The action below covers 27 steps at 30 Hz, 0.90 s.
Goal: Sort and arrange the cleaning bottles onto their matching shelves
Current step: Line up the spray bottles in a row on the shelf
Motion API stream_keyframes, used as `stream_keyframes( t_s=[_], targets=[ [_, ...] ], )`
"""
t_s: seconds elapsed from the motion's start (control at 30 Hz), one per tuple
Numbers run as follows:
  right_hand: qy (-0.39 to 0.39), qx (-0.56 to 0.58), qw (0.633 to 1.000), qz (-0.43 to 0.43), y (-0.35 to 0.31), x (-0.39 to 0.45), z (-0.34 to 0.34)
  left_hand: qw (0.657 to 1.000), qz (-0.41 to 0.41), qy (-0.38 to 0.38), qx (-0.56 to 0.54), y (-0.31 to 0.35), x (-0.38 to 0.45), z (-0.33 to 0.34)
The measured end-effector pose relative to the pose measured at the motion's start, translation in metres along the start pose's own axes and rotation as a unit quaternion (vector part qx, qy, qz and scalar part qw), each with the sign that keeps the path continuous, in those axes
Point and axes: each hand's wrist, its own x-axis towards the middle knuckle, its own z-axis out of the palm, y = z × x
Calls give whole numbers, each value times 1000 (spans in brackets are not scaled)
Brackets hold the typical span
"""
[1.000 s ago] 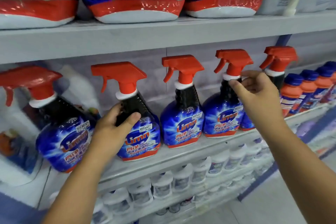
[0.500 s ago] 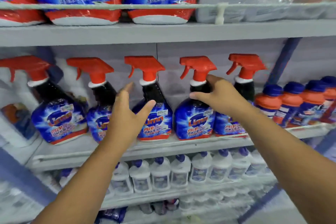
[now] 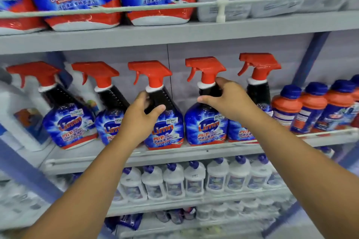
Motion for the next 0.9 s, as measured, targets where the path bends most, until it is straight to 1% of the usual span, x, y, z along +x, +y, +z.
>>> stream_keyframes(
  t_s=[0.27, 0.33, 0.37, 0.4, 0.43, 0.5, 0.53, 0.57, 0.6, 0.63, 0.67, 0.7, 0.77, 0.8, 0.87, 0.9],
  targets=[
    [25, -2, 1000, -6, 3, -4, 8, 1000, -2, -12, -7, 5, -8, -2],
    [33, 1, 999, 1, 2, -6, 11, 999, -4, -10, -35, 4, -10, -2],
    [46, 19, 999, 6, 2, -11, 14, 997, -2, -5, -77, 3, -14, -3],
    [77, 51, 996, 7, 1, -17, 17, 993, 7, 16, -116, -1, -18, -5],
    [133, 74, 988, -4, 2, -27, 23, 988, 22, 55, -143, -6, -24, -11],
    [271, 79, 956, -77, -7, -52, 36, 976, 51, 163, -135, -15, -36, -31],
    [296, 75, 945, -118, -14, -63, 44, 970, 50, 208, -116, -19, -39, -43],
    [277, 80, 946, -150, -21, -68, 53, 966, 42, 234, -99, -24, -39, -54],
    [224, 95, 956, -163, -30, -68, 63, 968, 23, 237, -80, -30, -34, -66],
    [157, 114, 969, -153, -41, -64, 72, 974, -5, 217, -60, -35, -28, -75],
    [94, 130, 979, -129, -51, -56, 81, 982, -37, 178, -44, -39, -20, -83],
    [48, 133, 985, -102, -59, -47, 88, 989, -64, 130, -31, -43, -12, -89],
    [5, 108, 992, -67, -70, -30, 99, 995, -91, 40, 1, -48, 0, -96],
    [-9, 99, 993, -56, -72, -23, 103, 996, -91, 15, 16, -52, 3, -98],
    [-29, 90, 995, -28, -70, -16, 105, 997, -82, 6, 4, -58, 7, -98],
    [-24, 82, 996, -16, -67, -15, 106, 997, -80, 4, -7, -62, 7, -100]
  ],
)
